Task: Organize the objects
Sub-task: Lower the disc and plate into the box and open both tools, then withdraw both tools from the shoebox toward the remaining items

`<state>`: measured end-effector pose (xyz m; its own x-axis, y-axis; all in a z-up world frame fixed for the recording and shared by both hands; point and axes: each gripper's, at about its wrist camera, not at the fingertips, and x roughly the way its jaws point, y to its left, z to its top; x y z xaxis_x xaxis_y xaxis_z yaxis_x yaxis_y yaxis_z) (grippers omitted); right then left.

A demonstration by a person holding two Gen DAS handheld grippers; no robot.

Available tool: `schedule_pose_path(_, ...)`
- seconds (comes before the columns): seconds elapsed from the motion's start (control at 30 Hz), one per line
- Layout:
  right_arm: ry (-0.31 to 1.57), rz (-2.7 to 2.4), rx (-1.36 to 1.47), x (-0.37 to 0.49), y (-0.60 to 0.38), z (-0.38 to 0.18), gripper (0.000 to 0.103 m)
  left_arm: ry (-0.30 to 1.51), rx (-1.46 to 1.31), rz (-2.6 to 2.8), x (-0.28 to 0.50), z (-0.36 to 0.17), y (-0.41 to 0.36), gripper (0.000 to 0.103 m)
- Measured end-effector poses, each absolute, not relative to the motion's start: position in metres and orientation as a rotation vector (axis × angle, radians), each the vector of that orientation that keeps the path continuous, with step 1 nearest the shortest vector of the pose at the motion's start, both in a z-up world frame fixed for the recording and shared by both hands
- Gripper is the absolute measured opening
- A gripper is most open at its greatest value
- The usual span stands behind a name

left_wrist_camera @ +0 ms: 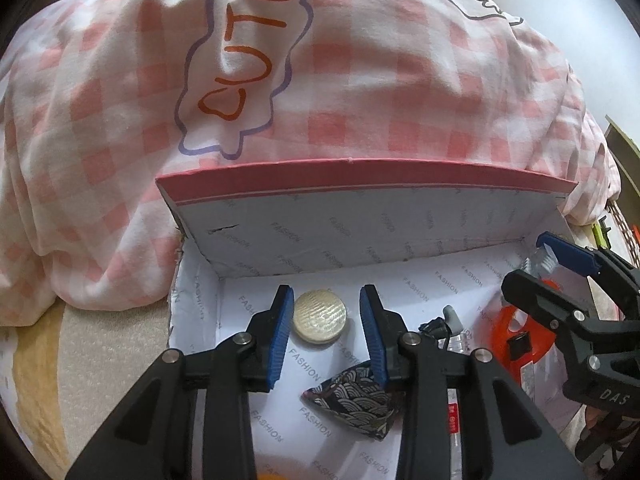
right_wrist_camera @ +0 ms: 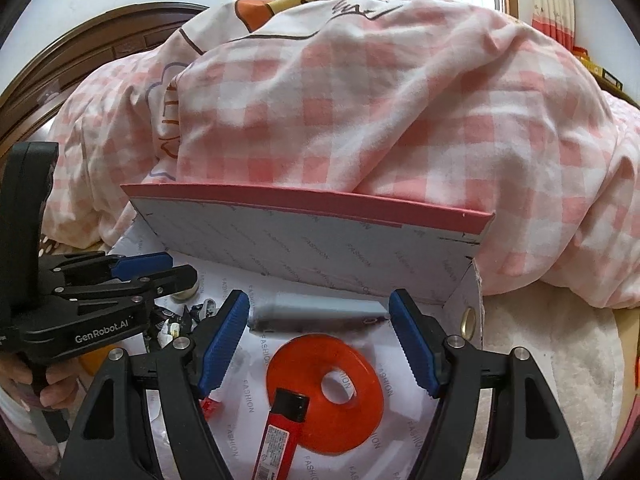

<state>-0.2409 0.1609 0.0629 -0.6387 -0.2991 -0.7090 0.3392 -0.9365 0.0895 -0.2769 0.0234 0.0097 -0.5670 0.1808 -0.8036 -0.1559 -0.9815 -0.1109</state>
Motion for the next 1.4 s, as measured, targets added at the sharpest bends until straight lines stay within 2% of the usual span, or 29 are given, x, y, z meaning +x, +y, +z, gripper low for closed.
schedule_pose_path(0.53, 0.007, -2.553, 0.979, -0.198, 0.169, 0.083, 0.074, -0.006, -1.284, 2.655, -0.259, 0.02, 0.038, 0.046)
schedule_pose_path(0.97, -0.018, -2.56, 0.941, -0.165, 0.175, 0.089, 0.076, 0.036, -1.238, 2.66, -0.222, 0.038, 0.064, 0.047)
schedule_pose_path(1.4, -0.057, -2.563, 0.937, -0.145, 0.179, 0.091, 0.077, 0.016, -1.231, 2.659, -0.186, 0.057, 0.021, 0.047)
